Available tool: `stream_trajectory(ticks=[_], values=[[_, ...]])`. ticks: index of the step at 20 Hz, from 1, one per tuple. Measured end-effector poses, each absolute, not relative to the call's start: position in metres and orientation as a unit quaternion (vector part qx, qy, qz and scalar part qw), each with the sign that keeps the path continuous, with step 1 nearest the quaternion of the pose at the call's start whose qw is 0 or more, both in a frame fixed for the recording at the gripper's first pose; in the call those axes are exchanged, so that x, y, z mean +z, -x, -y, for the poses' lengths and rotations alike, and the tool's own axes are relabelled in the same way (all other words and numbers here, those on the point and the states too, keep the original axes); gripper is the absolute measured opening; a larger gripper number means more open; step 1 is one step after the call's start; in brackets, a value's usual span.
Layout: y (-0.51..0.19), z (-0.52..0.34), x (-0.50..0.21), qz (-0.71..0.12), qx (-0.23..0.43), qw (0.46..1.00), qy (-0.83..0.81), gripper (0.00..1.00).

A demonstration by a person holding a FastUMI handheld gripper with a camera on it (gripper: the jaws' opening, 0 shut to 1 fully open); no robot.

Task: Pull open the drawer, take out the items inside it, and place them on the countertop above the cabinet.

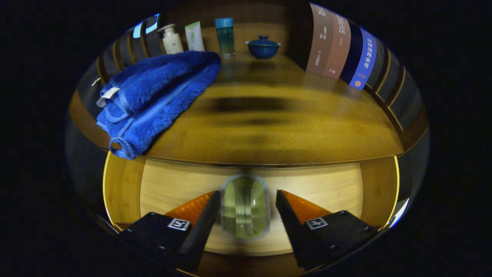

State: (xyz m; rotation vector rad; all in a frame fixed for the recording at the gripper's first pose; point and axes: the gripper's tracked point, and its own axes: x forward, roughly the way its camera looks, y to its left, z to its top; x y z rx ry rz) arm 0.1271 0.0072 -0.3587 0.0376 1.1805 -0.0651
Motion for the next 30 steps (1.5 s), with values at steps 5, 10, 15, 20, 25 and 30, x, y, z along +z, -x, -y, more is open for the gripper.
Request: stream_trajectory(ticks=[5, 10, 15, 20, 25, 30], values=[[-0.126, -0.009, -0.368, -0.578, -0.018, 0.816, 0.005, 0.52], [-0.126, -0.011, -0.364, -0.566, -0.022, 0.824, -0.013, 0.21], [-0.115, -0.013, -0.32, -0.503, -0.022, 0.864, -0.017, 0.21], [-0.105, -0.008, -0.221, -0.371, -0.032, 0.928, 0.001, 0.21], [-0.148, -0.005, -0.151, -0.292, -0.034, 0.956, -0.01, 0.2], [-0.215, 0.004, -0.15, -0.296, -0.036, 0.954, -0.034, 0.2]])
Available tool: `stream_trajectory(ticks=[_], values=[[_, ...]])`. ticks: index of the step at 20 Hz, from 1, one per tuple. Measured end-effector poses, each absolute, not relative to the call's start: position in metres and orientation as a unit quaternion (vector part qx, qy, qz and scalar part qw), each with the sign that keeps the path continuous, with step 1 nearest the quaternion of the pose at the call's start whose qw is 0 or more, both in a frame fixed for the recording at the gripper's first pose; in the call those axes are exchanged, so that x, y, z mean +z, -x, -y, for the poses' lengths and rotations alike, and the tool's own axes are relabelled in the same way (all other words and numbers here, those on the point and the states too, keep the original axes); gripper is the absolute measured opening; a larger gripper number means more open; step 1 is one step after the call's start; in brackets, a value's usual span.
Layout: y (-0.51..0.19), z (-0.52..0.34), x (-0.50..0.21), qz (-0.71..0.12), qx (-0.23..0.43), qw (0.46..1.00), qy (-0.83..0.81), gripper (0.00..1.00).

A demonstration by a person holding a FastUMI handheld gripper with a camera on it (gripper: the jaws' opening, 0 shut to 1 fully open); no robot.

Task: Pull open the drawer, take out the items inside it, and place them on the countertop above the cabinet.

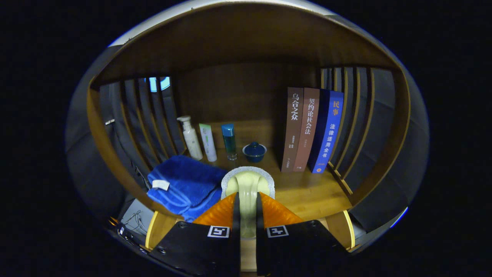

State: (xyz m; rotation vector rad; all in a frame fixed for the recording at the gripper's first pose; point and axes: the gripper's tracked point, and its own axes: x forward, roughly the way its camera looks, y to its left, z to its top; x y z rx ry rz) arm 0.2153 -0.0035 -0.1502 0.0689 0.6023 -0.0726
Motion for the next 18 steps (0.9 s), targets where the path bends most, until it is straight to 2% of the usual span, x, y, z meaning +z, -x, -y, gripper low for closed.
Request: stream_trajectory(ticks=[7, 13, 14, 17, 18], values=[[-0.279, 0.007, -0.197, -0.361, -0.032, 0.932, -0.023, 0.2], [-0.302, 0.013, -0.227, -0.42, -0.039, 0.906, -0.011, 0.21], [-0.303, 0.013, -0.234, -0.425, -0.037, 0.904, -0.014, 0.27], [-0.305, 0.012, -0.235, -0.425, -0.034, 0.904, -0.026, 0.29], [-0.306, 0.011, -0.233, -0.422, -0.031, 0.906, -0.03, 0.37]])
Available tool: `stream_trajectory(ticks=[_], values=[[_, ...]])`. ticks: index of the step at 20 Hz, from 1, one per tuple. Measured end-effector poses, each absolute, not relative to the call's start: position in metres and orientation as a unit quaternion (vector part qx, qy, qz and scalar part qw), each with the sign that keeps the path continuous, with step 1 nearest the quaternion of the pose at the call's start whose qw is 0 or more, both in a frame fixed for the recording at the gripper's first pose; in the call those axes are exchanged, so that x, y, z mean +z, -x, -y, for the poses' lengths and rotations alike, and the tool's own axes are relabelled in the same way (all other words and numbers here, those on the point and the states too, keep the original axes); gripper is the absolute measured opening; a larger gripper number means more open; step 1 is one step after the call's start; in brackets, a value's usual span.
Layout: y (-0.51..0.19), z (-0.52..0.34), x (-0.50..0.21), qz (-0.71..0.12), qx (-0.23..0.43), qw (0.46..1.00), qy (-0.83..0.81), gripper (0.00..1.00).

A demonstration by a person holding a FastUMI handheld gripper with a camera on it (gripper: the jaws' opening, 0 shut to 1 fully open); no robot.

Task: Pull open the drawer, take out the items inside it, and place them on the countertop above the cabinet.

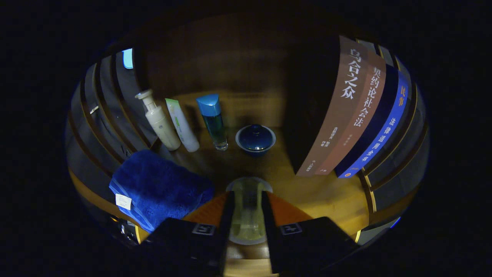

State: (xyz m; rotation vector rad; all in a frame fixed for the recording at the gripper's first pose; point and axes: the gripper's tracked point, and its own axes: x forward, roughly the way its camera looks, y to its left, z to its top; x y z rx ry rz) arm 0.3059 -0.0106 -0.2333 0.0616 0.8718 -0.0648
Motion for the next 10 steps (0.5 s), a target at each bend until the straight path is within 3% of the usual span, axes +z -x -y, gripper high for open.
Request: stream_trajectory(ticks=[8, 10], values=[[-0.291, 0.01, -0.216, -0.395, -0.027, 0.917, -0.046, 1.0], [-0.277, 0.011, -0.209, -0.384, -0.031, 0.921, -0.048, 1.0]])
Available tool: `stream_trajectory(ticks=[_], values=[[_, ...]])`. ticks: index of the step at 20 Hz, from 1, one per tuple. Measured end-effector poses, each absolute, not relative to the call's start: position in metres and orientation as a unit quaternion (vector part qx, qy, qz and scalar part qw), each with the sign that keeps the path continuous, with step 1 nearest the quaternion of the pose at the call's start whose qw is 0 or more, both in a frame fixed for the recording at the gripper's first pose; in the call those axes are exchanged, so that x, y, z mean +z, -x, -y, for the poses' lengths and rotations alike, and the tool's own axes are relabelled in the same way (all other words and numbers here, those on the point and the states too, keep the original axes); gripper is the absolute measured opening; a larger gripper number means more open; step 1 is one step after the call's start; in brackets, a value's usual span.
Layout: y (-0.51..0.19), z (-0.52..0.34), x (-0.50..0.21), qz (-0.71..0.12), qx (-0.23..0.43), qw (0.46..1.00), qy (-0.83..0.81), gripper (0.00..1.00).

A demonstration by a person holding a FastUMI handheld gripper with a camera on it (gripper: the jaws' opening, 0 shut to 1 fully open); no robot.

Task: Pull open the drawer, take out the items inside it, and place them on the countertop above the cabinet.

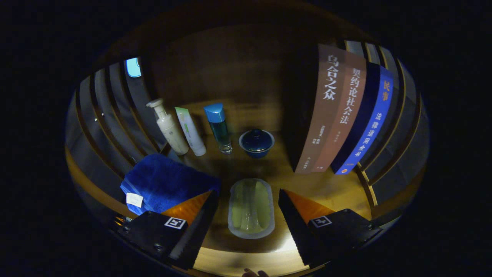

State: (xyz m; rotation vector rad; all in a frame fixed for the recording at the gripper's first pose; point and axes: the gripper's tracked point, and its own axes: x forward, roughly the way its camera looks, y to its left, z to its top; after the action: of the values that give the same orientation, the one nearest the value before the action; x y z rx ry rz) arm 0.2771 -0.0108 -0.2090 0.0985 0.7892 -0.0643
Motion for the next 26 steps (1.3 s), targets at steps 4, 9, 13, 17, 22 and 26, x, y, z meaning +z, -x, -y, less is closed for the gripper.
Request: stream_trajectory(ticks=[4, 9, 13, 17, 22, 26], values=[[-0.242, 0.006, -0.194, -0.359, -0.031, 0.931, -0.056, 1.0], [-0.177, -0.003, -0.146, -0.277, -0.023, 0.959, -0.048, 1.0], [-0.106, -0.01, -0.121, -0.189, -0.007, 0.981, -0.048, 1.0], [-0.031, -0.011, -0.121, -0.125, -0.006, 0.991, -0.04, 1.0], [0.031, -0.019, -0.161, -0.085, -0.001, 0.996, -0.037, 0.99], [0.052, -0.019, -0.218, -0.103, -0.008, 0.994, -0.041, 1.0]])
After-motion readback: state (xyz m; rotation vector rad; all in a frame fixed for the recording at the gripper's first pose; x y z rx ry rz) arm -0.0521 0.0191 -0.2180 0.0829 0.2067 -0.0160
